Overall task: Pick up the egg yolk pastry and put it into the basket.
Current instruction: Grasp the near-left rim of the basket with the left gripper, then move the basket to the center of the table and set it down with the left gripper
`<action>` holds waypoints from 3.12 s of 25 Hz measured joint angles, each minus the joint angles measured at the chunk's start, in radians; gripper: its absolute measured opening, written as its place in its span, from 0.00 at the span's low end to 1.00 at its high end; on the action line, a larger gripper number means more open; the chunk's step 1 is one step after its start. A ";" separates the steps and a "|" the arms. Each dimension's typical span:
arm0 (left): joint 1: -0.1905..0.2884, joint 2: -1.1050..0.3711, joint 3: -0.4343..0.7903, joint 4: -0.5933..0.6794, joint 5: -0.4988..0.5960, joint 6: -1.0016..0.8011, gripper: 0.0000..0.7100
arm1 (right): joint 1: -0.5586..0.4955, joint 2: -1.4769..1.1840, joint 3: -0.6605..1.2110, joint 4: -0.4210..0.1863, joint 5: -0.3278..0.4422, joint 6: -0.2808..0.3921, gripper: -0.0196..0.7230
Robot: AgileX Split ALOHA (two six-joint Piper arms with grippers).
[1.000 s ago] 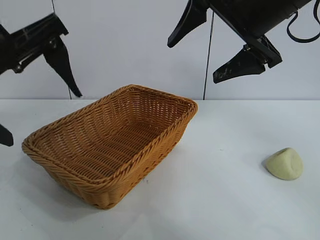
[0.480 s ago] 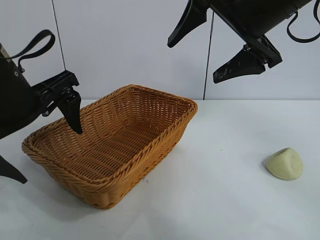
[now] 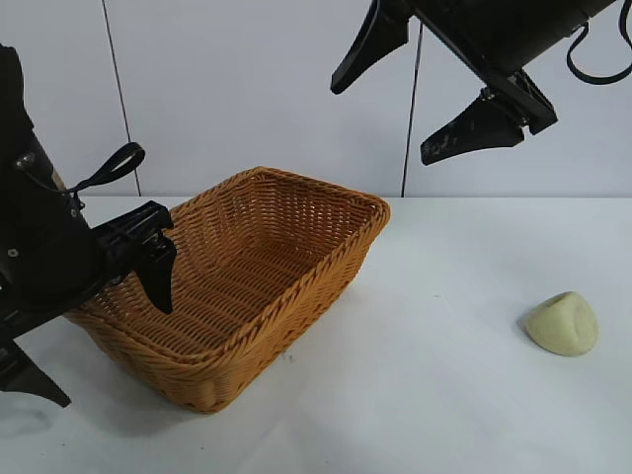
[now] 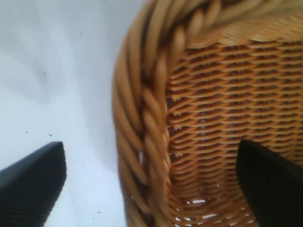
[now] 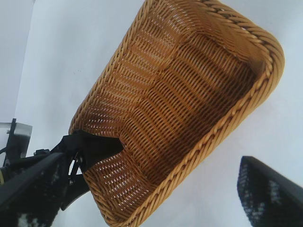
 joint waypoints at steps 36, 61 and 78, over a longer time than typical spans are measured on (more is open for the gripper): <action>0.170 0.040 -0.269 -0.191 0.268 0.607 0.11 | 0.000 0.000 0.000 0.000 0.001 0.000 0.96; 0.171 0.163 -0.533 -0.267 0.508 1.144 0.11 | 0.000 0.000 0.000 0.000 0.003 0.000 0.96; 0.171 0.330 -0.534 -0.259 0.433 1.175 0.11 | 0.000 0.000 0.000 0.000 0.003 0.000 0.96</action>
